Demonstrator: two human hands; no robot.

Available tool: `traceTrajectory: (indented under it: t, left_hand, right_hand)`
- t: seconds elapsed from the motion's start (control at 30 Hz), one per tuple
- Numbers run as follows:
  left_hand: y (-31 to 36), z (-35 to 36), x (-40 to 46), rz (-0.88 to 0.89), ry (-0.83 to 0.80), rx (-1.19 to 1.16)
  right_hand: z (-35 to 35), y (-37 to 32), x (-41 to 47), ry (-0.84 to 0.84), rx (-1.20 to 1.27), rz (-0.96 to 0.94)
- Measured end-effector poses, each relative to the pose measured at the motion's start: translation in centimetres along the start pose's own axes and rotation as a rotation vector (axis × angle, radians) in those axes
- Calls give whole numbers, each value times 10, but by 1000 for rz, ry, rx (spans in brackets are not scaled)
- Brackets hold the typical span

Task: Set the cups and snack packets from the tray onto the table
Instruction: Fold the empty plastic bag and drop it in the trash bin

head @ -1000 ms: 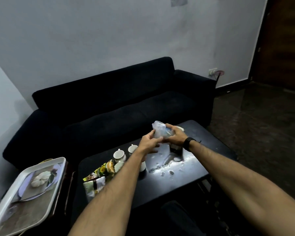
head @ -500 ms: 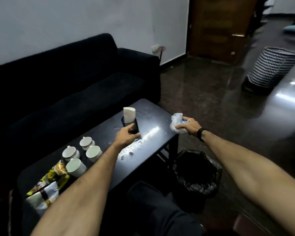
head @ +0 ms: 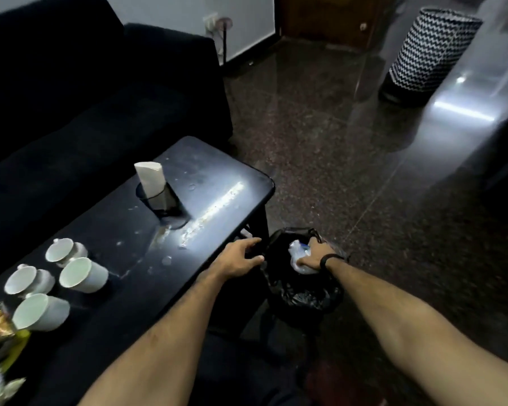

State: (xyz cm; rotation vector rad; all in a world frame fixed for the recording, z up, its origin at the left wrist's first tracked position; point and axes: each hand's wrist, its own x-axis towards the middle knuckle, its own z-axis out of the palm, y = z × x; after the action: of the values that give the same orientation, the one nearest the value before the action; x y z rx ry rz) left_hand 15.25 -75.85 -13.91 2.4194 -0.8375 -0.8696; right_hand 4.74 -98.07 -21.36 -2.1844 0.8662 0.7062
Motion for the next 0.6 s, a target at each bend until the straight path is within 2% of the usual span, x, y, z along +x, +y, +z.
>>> traceTrajectory:
  t: [0.13, 0.27, 0.43, 0.6]
  left_hand:
    - [-4, 37, 26, 0, -88, 37]
    - [-21, 61, 43, -25, -134, 65]
    - [-40, 70, 47, -48, -165, 81]
    - [-38, 56, 47, -63, -133, 86]
  right_hand:
    - [30, 16, 36, 10, -99, 22]
    - [51, 17, 72, 81, -33, 22]
    - [79, 21, 90, -47, -166, 116]
    - [71, 10, 84, 112, -303, 82]
